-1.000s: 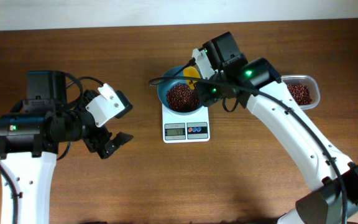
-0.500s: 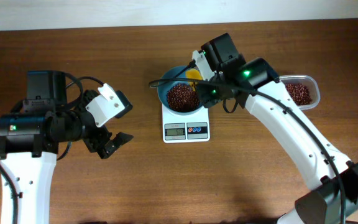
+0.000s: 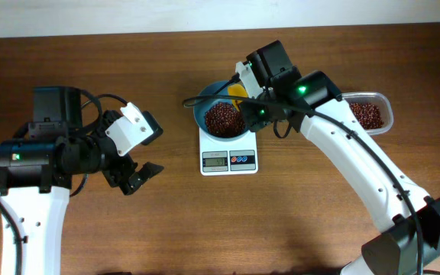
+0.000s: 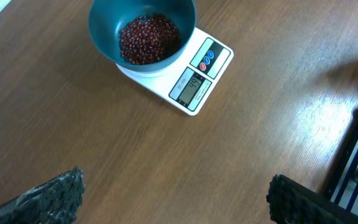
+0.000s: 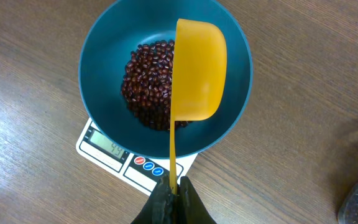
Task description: Scoop item into bowl and weigh 50g on scale
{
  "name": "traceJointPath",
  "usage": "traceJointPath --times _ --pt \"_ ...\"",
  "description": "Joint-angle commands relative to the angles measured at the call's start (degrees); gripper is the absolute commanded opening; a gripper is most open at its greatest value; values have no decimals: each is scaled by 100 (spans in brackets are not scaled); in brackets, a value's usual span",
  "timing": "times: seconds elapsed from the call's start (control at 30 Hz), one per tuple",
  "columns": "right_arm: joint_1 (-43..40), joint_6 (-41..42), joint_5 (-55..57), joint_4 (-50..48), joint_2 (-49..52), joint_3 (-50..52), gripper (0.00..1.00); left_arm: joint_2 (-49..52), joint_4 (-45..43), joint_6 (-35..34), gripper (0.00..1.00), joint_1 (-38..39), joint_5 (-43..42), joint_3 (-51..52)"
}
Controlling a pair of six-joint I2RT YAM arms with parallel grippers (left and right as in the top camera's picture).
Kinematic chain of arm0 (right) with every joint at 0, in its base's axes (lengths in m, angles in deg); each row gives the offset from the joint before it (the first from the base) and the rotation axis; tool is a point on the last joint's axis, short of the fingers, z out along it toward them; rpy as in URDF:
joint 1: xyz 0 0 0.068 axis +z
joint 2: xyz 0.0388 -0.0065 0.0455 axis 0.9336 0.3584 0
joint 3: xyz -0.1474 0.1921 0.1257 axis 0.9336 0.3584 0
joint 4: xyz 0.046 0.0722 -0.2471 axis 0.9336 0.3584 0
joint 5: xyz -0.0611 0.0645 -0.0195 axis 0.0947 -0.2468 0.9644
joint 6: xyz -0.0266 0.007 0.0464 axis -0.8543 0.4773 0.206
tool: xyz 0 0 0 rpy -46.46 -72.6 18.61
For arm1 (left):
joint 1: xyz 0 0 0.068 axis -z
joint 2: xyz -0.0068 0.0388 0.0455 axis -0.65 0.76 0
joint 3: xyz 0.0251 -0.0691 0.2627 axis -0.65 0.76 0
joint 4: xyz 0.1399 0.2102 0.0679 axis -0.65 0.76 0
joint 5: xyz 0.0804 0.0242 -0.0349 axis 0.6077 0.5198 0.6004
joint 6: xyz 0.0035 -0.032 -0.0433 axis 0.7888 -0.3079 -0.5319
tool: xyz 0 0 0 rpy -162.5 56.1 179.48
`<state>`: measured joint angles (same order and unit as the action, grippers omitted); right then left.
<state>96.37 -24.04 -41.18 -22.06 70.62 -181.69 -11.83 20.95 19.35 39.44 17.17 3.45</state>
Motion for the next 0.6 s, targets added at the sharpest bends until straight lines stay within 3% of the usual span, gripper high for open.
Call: traceJointPath --times 0.0,0.57 --pt "63 48 -133 -26 20 -136 4 -13 7 68 99 -31 -101 -42" --pt "63 48 -317 -26 22 -133 4 -13 7 68 99 -31 -101 -42"
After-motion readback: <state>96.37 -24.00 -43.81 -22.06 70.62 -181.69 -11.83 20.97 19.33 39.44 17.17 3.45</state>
